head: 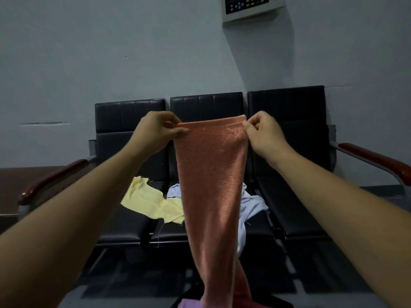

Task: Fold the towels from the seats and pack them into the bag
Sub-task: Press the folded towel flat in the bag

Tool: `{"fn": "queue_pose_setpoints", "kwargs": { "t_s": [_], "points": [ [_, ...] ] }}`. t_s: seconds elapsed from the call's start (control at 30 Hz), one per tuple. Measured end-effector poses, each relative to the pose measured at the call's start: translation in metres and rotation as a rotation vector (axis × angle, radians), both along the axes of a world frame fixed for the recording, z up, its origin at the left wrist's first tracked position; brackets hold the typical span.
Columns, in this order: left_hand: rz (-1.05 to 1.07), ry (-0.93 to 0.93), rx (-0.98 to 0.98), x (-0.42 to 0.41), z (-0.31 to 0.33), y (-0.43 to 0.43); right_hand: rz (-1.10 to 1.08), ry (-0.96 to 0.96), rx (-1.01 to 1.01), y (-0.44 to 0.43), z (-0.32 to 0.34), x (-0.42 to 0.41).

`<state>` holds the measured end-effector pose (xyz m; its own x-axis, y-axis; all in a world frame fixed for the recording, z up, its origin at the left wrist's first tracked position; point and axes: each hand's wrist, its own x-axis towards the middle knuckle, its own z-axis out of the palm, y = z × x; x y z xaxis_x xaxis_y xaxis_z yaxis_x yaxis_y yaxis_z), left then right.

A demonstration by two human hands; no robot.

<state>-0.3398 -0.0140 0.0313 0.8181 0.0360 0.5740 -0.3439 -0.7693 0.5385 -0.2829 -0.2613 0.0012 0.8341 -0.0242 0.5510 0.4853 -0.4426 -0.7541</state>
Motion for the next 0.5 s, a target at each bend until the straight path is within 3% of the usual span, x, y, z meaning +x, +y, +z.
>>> {"fn": "queue_pose_setpoints", "kwargs": {
  "t_s": [0.13, 0.27, 0.4, 0.5],
  "points": [
    [-0.038, -0.053, -0.186, 0.003, -0.012, -0.003, 0.14, 0.074, 0.279, 0.002, -0.003, 0.004],
    [-0.07, 0.005, -0.304, 0.003, -0.024, -0.001, 0.249, 0.244, 0.31, 0.0, -0.006, 0.009],
    [-0.193, 0.024, -0.558, 0.006, -0.035, 0.006, 0.388, 0.316, 0.458, 0.001, -0.005, 0.004],
    [-0.344, 0.233, -0.544, 0.006, -0.055, 0.007, 0.495, 0.352, 0.614, 0.006, 0.001, 0.0]
  ]
}}
